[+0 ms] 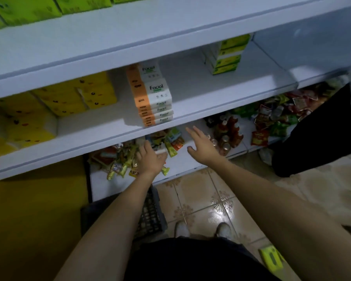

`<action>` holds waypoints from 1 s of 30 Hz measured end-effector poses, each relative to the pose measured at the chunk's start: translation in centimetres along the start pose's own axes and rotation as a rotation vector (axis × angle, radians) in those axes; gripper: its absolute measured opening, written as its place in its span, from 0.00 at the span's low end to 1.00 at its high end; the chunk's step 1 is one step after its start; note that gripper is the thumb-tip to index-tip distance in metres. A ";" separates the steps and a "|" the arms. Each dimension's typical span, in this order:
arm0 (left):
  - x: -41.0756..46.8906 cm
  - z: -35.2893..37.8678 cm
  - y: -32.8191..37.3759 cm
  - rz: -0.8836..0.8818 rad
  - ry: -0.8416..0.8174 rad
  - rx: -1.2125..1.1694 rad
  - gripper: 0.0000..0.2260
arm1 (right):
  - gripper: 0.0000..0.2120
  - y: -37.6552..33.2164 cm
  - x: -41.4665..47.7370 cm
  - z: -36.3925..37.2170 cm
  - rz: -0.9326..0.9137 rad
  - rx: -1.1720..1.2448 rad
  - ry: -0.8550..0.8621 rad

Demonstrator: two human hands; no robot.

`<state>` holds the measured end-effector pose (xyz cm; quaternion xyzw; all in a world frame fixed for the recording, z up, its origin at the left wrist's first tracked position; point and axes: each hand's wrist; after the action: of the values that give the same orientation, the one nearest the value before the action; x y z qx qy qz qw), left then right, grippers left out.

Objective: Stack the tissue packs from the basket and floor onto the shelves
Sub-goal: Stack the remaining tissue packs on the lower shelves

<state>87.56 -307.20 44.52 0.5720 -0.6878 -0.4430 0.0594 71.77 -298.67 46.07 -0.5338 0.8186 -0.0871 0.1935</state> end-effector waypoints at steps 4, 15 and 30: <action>-3.0 4.7 1.0 0.119 -0.133 0.186 0.33 | 0.29 3.4 -5.8 3.1 0.069 0.017 -0.068; -17.3 25.7 5.7 0.460 -0.585 0.567 0.26 | 0.26 19.2 -31.7 11.1 0.729 0.324 -0.089; -29.9 53.7 -8.3 0.601 -1.207 0.879 0.22 | 0.25 27.7 -53.4 33.8 1.445 0.813 -0.028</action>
<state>72.17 -252.66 19.37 -0.0047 -0.8373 -0.3295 -0.4363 81.35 -236.60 17.58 0.2342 0.8620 -0.2241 0.3897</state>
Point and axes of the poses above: each hand's wrist, its own x-axis towards the middle knuckle, its own z-axis out of the palm, y = z × x, and after that the axes turned 14 degrees about -x, right-handed
